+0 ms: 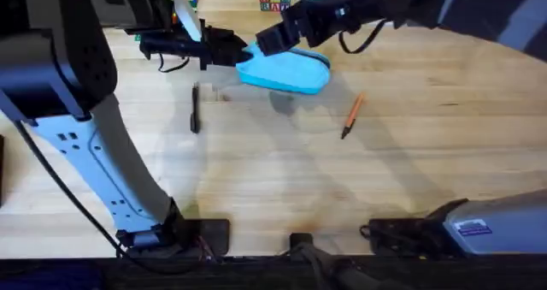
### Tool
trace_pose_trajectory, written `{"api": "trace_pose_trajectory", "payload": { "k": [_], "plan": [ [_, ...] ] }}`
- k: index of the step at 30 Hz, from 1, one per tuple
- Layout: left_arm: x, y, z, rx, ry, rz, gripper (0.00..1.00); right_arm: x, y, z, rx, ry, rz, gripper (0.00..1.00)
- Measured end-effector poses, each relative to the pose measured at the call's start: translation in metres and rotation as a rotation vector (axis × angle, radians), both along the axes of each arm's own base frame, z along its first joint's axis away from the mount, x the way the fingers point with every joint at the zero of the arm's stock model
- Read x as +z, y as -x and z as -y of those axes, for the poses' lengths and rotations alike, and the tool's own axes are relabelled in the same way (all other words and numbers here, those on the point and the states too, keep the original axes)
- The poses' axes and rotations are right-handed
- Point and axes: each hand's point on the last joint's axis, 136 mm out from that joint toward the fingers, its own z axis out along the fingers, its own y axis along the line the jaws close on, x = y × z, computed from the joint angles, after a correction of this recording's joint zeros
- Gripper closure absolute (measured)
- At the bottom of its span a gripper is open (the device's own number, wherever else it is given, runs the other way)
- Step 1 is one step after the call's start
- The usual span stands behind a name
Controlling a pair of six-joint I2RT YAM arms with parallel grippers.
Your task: Unzip the bag, pick up the pens from the table one at a time and place them inside, then zip the bag closed.
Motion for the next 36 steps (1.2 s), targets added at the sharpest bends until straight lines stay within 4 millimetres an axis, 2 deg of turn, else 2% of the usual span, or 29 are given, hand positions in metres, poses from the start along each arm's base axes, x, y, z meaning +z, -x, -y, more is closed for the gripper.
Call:
{"api": "trace_pose_trajectory", "payload": {
  "k": [1, 3, 4, 9, 10, 11, 19, 24, 29, 34, 36],
  "plan": [
    [0.0, 0.0, 0.0, 0.0, 0.0, 0.001, 0.959, 0.005, 0.004, 0.014, -0.012, 0.034, 0.008, 0.005],
    [0.0, 0.0, 0.0, 0.0, 0.0, 0.001, 0.959, 0.008, 0.007, 0.023, -0.022, 0.059, 0.014, 0.005],
    [0.0, 0.0, 0.0, -0.001, 0.0, 0.004, 0.878, 0.011, 0.013, 0.036, -0.04, 0.104, 0.015, 0.005],
    [0.0, 0.0, 0.0, 0.0, 0.001, 0.0, 0.141, 0.018, 0.021, 0.051, -0.065, 0.155, 0.034, 0.004],
    [0.0, 0.0, 0.0, 0.001, 0.002, -0.003, 0.043, 0.02, 0.021, 0.053, -0.071, 0.163, 0.04, 0.004],
    [0.0, 0.0, 0.0, 0.0, 0.001, -0.003, 0.017, 0.021, 0.022, 0.055, -0.076, 0.17, 0.046, 0.004],
    [0.0, 0.0, 0.0, 0.0, 0.001, -0.003, 0.008, 0.04, 0.026, 0.063, -0.099, 0.172, 0.098, 0.004],
    [0.0, 0.001, 0.0, 0.0, 0.002, -0.007, 0.009, 0.051, 0.037, 0.068, -0.1, 0.171, 0.107, 0.004],
    [0.0, 0.008, 0.001, 0.0, 0.009, -0.064, 0.008, 0.05, 0.052, 0.077, -0.1, 0.197, 0.072, 0.004],
    [-0.001, 0.013, -0.005, 0.015, -0.013, -0.119, 0.006, 0.049, 0.052, 0.08, -0.108, 0.202, 0.067, 0.004],
    [0.019, 0.016, -0.019, 0.048, -0.052, -0.097, 0.005, 0.049, 0.049, 0.086, -0.125, 0.203, 0.065, 0.004]
  ]
}}
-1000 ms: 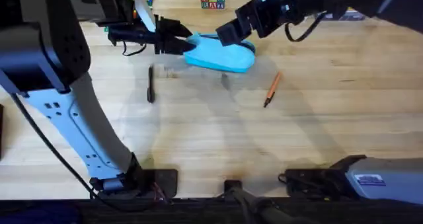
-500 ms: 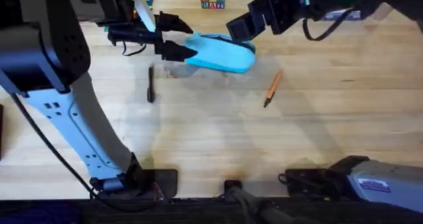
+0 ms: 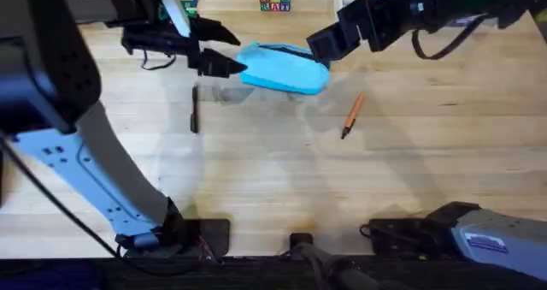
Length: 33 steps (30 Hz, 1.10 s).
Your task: Unzip the bag, pick up the pens from the table one at a time and place them inside, then zip the bag closed.
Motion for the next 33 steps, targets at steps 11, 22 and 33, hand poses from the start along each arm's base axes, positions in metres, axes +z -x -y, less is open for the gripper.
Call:
{"api": "trace_pose_trajectory", "payload": {
  "k": [11, 22, 33],
  "plan": [
    [0.083, 0.038, -0.029, 0.07, -0.238, 0.104, 0.004, -0.004, 0.012, 0.024, -0.049, 0.025, -0.058, 0.004],
    [0.14, 0.09, -0.04, 0.249, -0.405, 0.059, 0.005, -0.014, 0.022, 0.034, 0.057, 0.129, -0.056, 0.972],
    [0.156, 0.13, -0.039, 0.326, -0.438, -0.031, 0.006, -0.013, 0.022, 0.034, 0.258, 0.256, 0.051, 0.972]
  ]
}}
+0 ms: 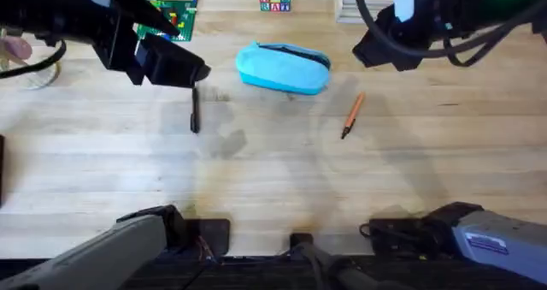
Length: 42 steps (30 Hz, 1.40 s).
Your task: Unzip the bag, pick up the pens from the table one at a time and place them inside, then zip the bag closed.
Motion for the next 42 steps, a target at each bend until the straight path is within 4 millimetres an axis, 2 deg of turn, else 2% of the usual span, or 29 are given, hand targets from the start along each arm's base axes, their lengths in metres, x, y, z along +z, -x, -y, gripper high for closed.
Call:
{"api": "trace_pose_trajectory", "payload": {
  "k": [4, 7, 12, 13, 18, 29, 42],
  "plan": [
    [-0.002, 0.016, 0.003, 0.011, 0.014, -0.067, 0.006, 0.005, -0.007, -0.003, 0.061, 0.023, 0.061, 0.972],
    [-0.003, 0.019, 0.004, 0.011, 0.018, -0.081, 0.006, -0.001, -0.01, -0.004, 0.088, 0.043, 0.058, 0.972],
    [-0.003, 0.02, 0.004, 0.012, 0.019, -0.086, 0.007, -0.017, -0.019, -0.007, 0.125, 0.074, 0.038, 0.972],
    [-0.003, 0.02, 0.004, 0.013, 0.02, -0.089, 0.006, -0.021, -0.027, -0.01, 0.138, 0.08, 0.048, 0.972],
    [-0.003, 0.02, 0.004, 0.014, 0.02, -0.089, 0.006, -0.024, -0.038, -0.014, 0.146, 0.078, 0.072, 0.972],
    [-0.003, 0.02, 0.004, 0.014, 0.02, -0.089, 0.007, -0.038, -0.046, -0.013, 0.168, 0.038, 0.029, 0.972],
    [-0.003, 0.02, 0.004, 0.014, 0.02, -0.089, 0.007, -0.059, -0.054, -0.022, 0.238, 0.008, -0.018, 0.972]
  ]
}}
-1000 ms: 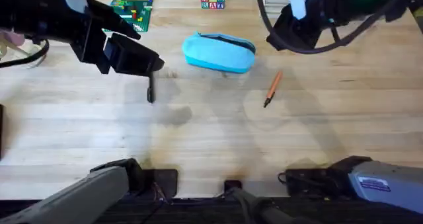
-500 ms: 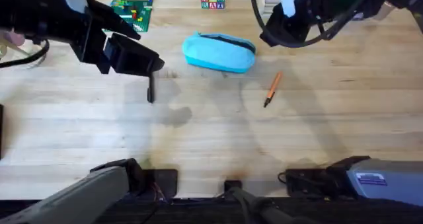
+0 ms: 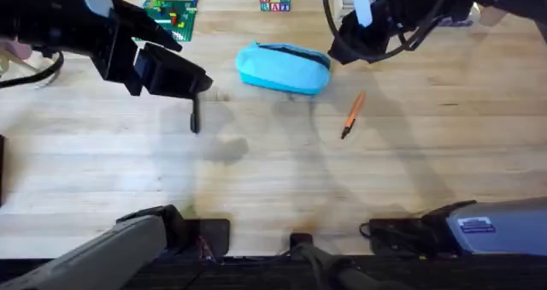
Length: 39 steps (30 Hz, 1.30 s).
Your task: Unzip the bag, pick up the pens from the table one at a time and place them inside, then zip the bag closed.
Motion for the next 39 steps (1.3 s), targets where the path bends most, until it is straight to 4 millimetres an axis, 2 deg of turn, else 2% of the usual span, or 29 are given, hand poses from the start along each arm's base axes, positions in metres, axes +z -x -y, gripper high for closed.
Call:
{"api": "trace_pose_trajectory", "payload": {
  "k": [7, 11, 27, 35, 39],
  "plan": [
    [0.0, 0.0, 0.0, 0.0, 0.0, 0.0, 0.007, 0.001, -0.021, -0.006, 0.002, -0.007, 0.009, 0.972],
    [0.0, 0.0, 0.0, 0.0, 0.0, 0.0, 0.007, -0.01, -0.017, -0.008, 0.012, -0.015, -0.041, 0.972],
    [0.0, 0.0, 0.0, 0.0, 0.0, 0.0, 0.007, -0.034, -0.014, -0.016, 0.035, -0.041, -0.129, 0.972],
    [0.0, 0.0, 0.0, 0.0, 0.0, 0.0, 0.007, -0.047, -0.022, -0.021, 0.042, -0.055, -0.138, 0.972],
    [0.0, 0.0, 0.0, 0.0, 0.0, 0.0, 0.007, -0.046, -0.028, -0.023, 0.042, -0.062, -0.118, 0.972]
  ]
}}
